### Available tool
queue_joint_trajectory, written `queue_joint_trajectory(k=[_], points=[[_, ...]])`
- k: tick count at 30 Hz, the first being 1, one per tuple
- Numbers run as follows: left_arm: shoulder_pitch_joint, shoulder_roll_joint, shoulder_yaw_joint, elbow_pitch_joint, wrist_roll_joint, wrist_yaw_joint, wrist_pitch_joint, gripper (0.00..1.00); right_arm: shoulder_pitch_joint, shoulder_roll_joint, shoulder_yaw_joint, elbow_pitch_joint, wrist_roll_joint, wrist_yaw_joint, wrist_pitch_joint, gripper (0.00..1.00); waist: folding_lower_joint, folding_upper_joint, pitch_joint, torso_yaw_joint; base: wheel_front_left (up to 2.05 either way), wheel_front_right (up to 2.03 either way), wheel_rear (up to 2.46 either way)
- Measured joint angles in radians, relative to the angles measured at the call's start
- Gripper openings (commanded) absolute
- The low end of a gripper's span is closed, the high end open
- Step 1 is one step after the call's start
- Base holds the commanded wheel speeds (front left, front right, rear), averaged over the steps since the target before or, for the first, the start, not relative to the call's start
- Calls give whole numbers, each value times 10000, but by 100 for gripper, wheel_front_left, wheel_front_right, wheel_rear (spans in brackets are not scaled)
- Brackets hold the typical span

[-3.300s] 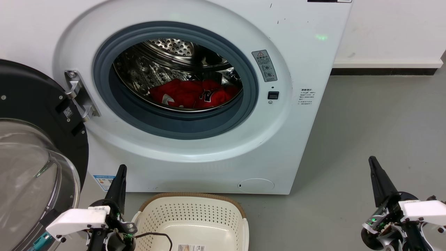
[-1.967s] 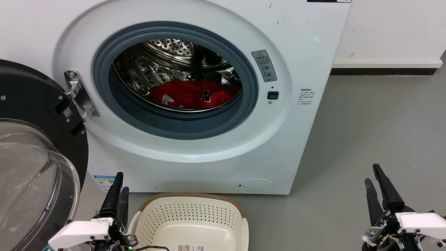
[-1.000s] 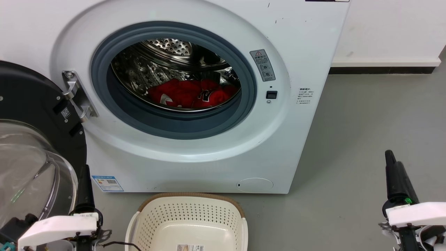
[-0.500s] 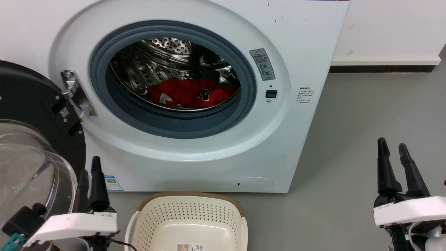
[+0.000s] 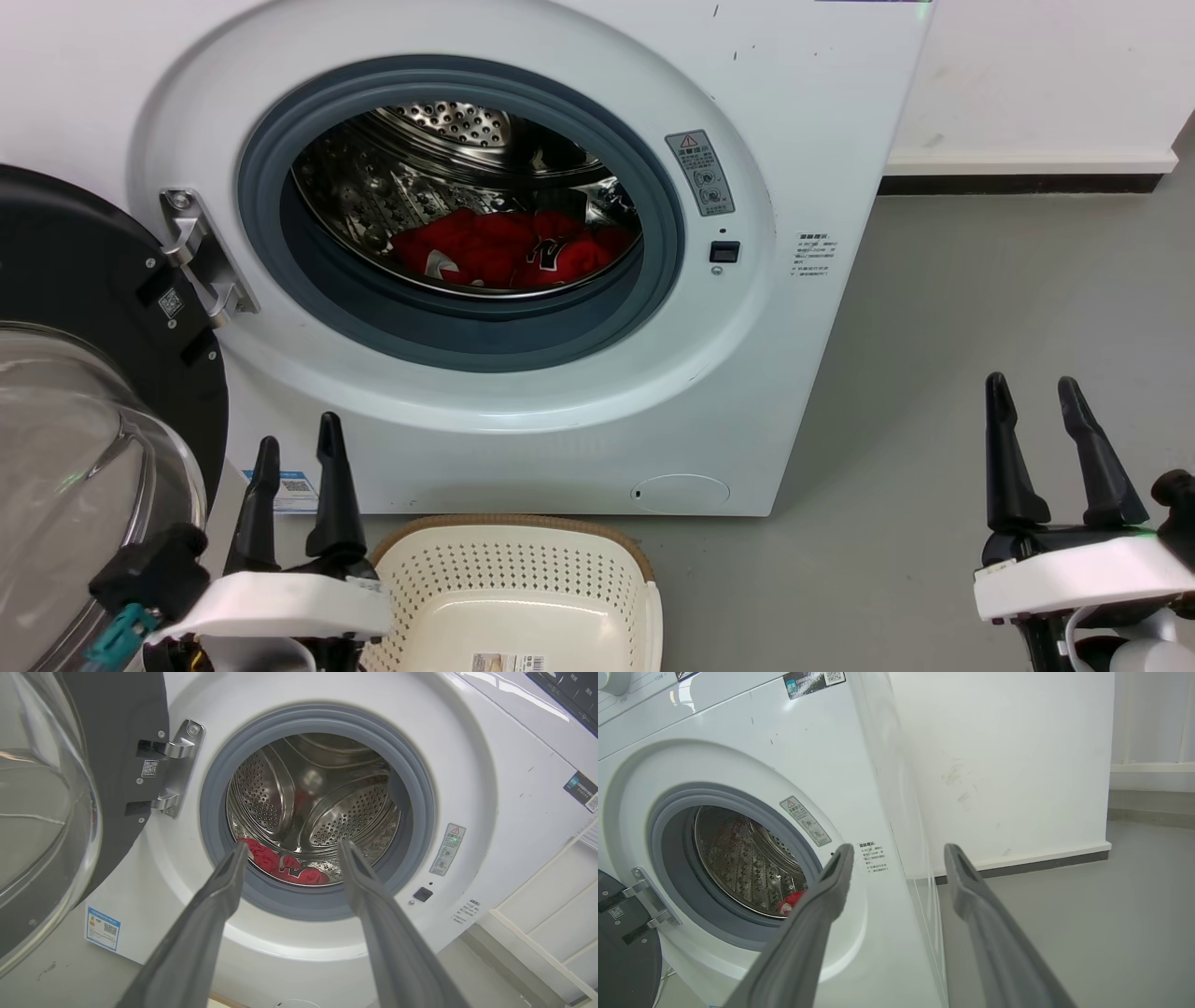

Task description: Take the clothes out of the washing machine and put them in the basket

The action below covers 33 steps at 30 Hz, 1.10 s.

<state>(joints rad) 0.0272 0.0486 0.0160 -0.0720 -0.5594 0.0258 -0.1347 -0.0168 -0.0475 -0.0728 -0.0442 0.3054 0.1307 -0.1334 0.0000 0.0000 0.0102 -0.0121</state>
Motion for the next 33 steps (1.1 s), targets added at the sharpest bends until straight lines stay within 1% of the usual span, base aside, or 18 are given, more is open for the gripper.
queue_joint_trajectory(k=[5, 9, 15, 22, 27, 33], points=[[48, -4, -213, -224, 686, 261, -109, 100, 74, 0, 77, -96, -673, 0, -134, 100, 0, 0, 13, -13, 0, 0, 0], [64, 13, -318, -311, 1154, 357, -201, 100, 198, 0, 119, -104, -1220, 2, -230, 100, 0, 0, 16, -20, 0, 0, 0], [147, 96, -594, -282, 1812, 405, -374, 100, 261, -2, 165, -67, -1977, 2, -382, 100, 0, 0, -2, -34, 0, 0, 0], [291, 161, -857, 84, 2376, 362, -535, 100, 384, -4, 257, -10, -2826, 2, -527, 100, 0, 0, -29, -63, 0, 0, 0], [298, 272, -1068, 127, 2999, 374, -629, 100, 417, -4, 341, -44, -3396, 2, -650, 100, 0, 0, -54, -76, 0, 0, 0], [312, 504, -1592, -63, 3777, 828, -759, 100, 459, -8, 441, -169, -4008, 2, -779, 100, 0, 0, -77, -80, 0, 0, 0]])
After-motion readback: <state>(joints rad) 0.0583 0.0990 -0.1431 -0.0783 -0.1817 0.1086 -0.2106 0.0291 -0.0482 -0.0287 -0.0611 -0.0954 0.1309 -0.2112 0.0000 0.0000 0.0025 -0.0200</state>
